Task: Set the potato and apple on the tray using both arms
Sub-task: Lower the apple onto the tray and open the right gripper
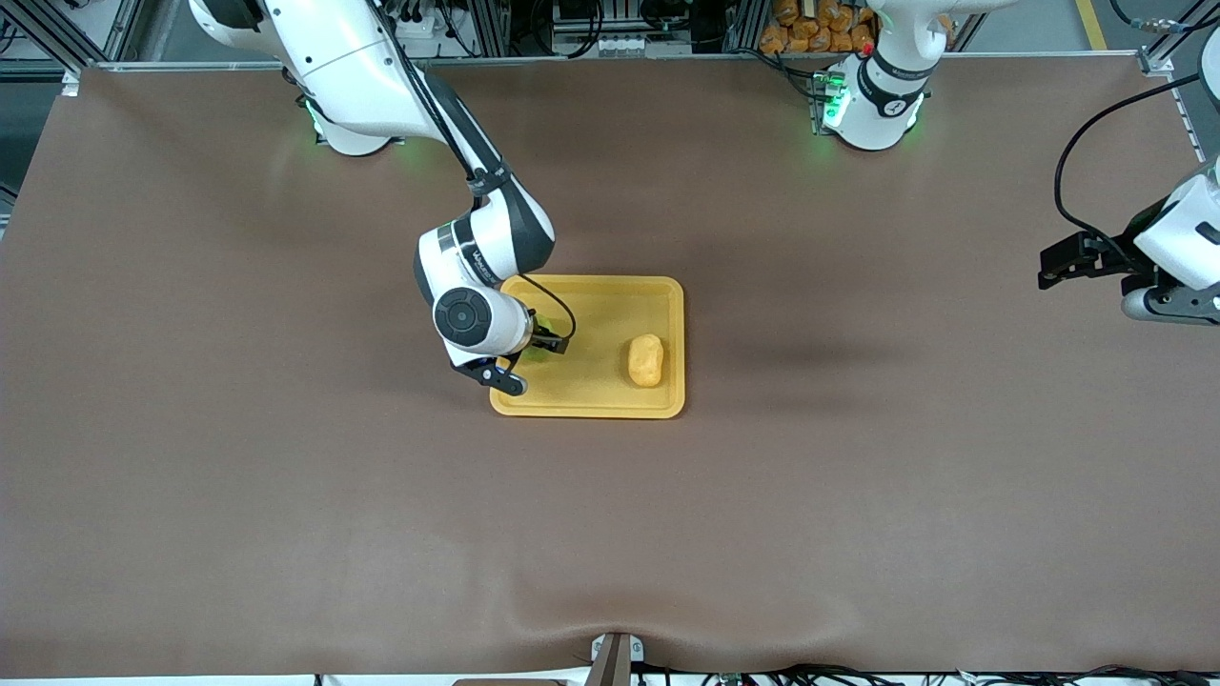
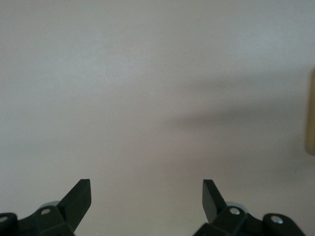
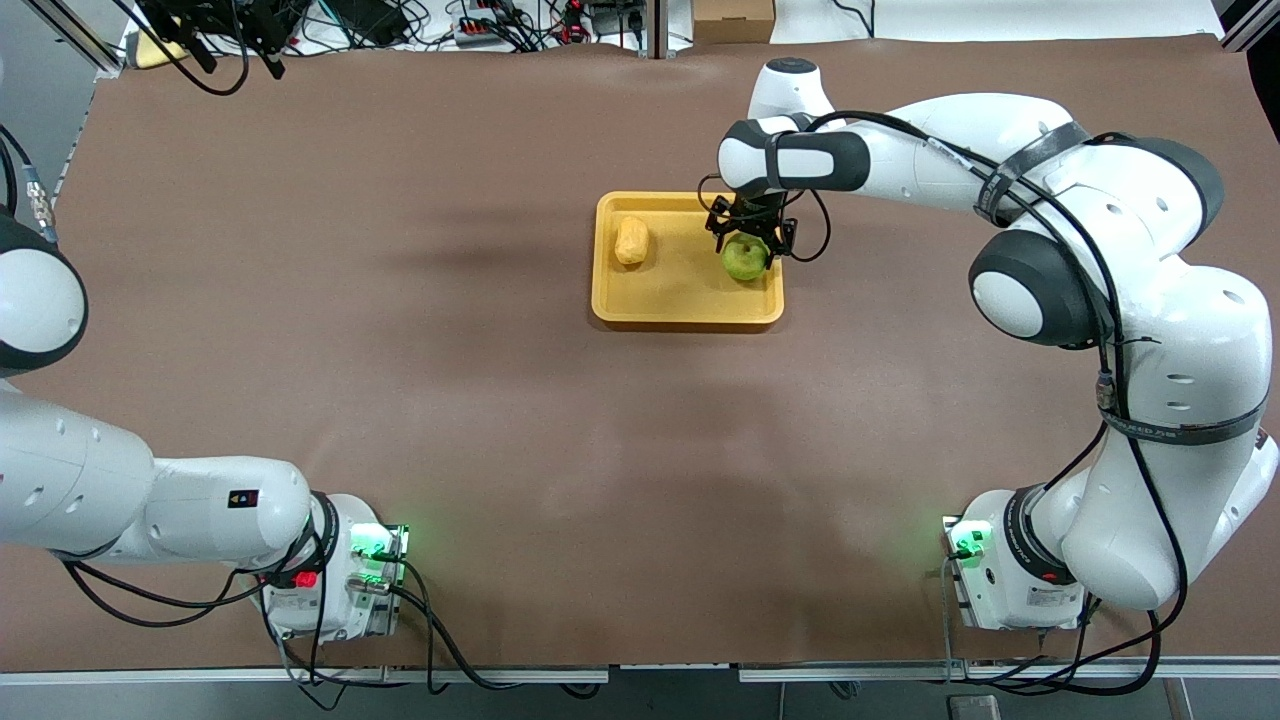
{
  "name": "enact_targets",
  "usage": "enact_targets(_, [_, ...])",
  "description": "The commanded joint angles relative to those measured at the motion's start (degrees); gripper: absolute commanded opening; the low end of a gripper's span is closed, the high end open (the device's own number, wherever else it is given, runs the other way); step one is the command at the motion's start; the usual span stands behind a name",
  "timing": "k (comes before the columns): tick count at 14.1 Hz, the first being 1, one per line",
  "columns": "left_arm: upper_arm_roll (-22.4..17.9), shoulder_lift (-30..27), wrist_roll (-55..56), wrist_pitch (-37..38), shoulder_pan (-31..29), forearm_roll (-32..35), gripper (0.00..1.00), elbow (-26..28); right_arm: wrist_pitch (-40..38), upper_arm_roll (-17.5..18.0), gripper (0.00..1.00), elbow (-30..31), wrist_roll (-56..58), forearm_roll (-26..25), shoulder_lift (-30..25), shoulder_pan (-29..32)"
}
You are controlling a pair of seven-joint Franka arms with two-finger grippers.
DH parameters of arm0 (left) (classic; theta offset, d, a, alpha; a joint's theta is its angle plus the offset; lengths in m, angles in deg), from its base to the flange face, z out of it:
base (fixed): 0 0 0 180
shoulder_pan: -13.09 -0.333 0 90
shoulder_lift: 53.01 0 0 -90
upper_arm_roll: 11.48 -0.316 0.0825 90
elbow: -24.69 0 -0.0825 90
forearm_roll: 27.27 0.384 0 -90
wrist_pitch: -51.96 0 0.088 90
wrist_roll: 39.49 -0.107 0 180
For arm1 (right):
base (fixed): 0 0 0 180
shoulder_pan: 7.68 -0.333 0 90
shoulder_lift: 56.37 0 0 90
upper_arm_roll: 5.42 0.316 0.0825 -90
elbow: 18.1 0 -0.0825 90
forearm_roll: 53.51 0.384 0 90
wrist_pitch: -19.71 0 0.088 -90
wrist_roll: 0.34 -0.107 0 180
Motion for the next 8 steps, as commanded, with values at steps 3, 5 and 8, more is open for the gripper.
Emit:
enact_targets(3, [0.3,-2.1,1.4,3.0,1.9,-1.6,1.0,-0.1,-2.0,-0.7,1.0,-2.2,-3.4,1.1,-1.1,-0.6])
enact_targets(5, [0.2,-2.1,2.0,3.1,2.2,-1.6,1.0,-0.5,-8.3,-1.0,1.0,-5.4,-3.7,0.9,-1.9,0.4])
enact_targets(8, [-1.0,-2.1,2.1,3.2,4.0,-1.6,1.0,-0.5,-13.3,-1.4,1.0,-7.3,-3.2,0.1,-3.3,2.1])
